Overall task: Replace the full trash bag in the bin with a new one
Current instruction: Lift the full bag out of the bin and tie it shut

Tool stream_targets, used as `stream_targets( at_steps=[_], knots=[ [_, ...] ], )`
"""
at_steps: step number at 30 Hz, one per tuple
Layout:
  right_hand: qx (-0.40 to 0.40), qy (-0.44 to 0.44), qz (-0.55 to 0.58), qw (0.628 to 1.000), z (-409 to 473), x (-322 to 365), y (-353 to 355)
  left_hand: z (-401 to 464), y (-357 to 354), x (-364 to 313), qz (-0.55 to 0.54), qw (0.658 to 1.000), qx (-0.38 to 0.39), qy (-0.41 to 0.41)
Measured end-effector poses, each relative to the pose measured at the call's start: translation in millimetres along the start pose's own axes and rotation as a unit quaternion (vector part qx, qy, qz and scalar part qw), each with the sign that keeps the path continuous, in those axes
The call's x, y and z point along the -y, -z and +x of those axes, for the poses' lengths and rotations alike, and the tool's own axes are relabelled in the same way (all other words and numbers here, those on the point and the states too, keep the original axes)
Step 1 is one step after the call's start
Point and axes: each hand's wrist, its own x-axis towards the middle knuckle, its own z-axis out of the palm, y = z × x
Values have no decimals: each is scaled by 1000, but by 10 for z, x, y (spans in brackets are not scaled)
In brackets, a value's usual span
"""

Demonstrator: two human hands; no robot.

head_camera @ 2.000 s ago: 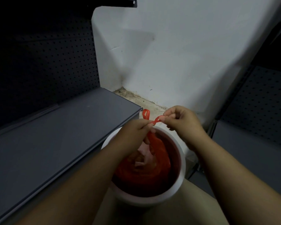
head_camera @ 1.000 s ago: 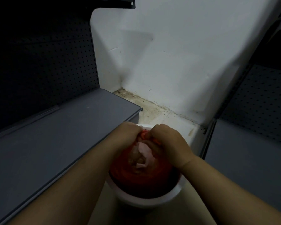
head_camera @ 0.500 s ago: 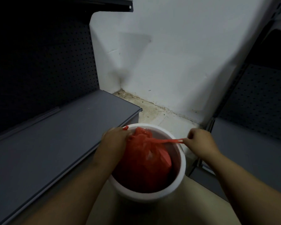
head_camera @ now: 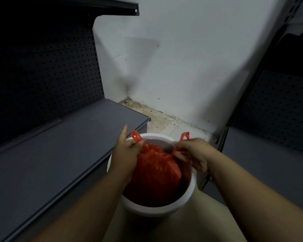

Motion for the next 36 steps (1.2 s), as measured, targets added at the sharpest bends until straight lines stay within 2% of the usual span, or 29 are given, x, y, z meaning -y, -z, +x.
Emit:
stream_targets(
  at_steps=[3, 6, 10, 12, 15, 18, 21, 25, 31, 34, 36],
  knots=[
    [34, 23, 24, 999, 11, -2, -72, 22, -21, 40, -58, 998, 22, 29],
    [13, 59, 19, 998, -4, -9, -154, 19, -47, 55, -90, 994, 52, 29],
    [35, 28, 212, 976, 50, -48, -200, 45, -40, 53, -92, 993, 68, 6],
    [-3, 34, 235, 971, 93, -89, -181, 40, -17, 38, -85, 994, 66, 8],
    [-59, 67, 168, 982, 73, -123, -143, 39, 52, 39, -10, 997, 72, 13],
    [-119, 108, 52, 986, 180, -189, -11, 86, 159, 79, 65, 996, 60, 10],
    [-172, 105, -17, 979, 258, -273, 130, 123, 277, 106, 100, 994, 52, 13],
    [-179, 88, -55, 978, 270, -244, 127, 134, 301, 106, 96, 995, 25, 8],
    [-222, 121, -128, 959, 209, -298, 121, 144, 289, 204, 91, 996, -5, 12],
    [-205, 82, -139, 965, 185, -225, 133, 162, 304, 174, 85, 996, -26, -6],
    [-173, 38, -81, 981, 142, -133, 121, 171, 301, 126, 47, 999, -21, -13]
  ],
)
